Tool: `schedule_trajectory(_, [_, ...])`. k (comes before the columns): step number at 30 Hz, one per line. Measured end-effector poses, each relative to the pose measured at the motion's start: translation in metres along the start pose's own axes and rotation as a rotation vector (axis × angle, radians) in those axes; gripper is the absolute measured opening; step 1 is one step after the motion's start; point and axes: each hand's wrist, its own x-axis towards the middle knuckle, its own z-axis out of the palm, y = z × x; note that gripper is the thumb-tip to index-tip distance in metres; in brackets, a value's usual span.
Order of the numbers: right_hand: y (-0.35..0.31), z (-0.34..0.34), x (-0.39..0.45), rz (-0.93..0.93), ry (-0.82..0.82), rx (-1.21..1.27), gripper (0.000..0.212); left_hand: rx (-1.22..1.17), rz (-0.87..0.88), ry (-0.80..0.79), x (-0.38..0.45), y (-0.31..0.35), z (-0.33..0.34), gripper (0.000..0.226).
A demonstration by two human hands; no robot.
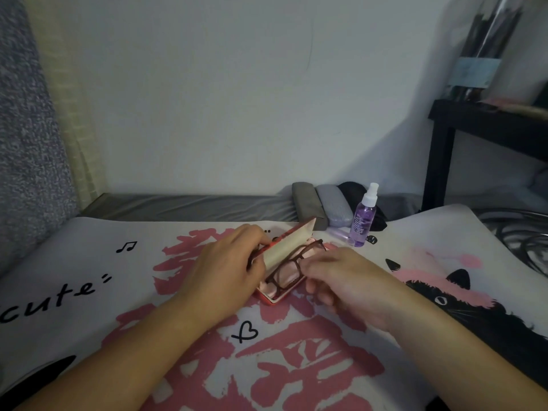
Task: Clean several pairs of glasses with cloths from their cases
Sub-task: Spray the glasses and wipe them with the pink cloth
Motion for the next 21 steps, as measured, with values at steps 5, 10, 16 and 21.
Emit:
schedule_trajectory(5, [0.012,-0.033,0.02,-0.472,0.347,-0.511,0.016,-0.091,-0.026,0.009,0.001,-0.012,0.001,0.022])
schedule_trajectory(10, [0.027,-0.035,0.042,-0.742,0.129,-0.844,0.041,-0.118,-0.015,0.001,0.002,-0.015,0.002,0.021])
schedule_trajectory(16, [0.026,-0.022,0.047,-0.852,0.126,-0.95,0.037,-0.121,0.04,0.01,0.003,-0.017,0.003,0.021])
schedule_trajectory(21, [0.026,-0.016,0.049,-0.893,0.164,-1.017,0.03,-0.085,0.074,0.02,0.004,-0.018,0.004,0.02])
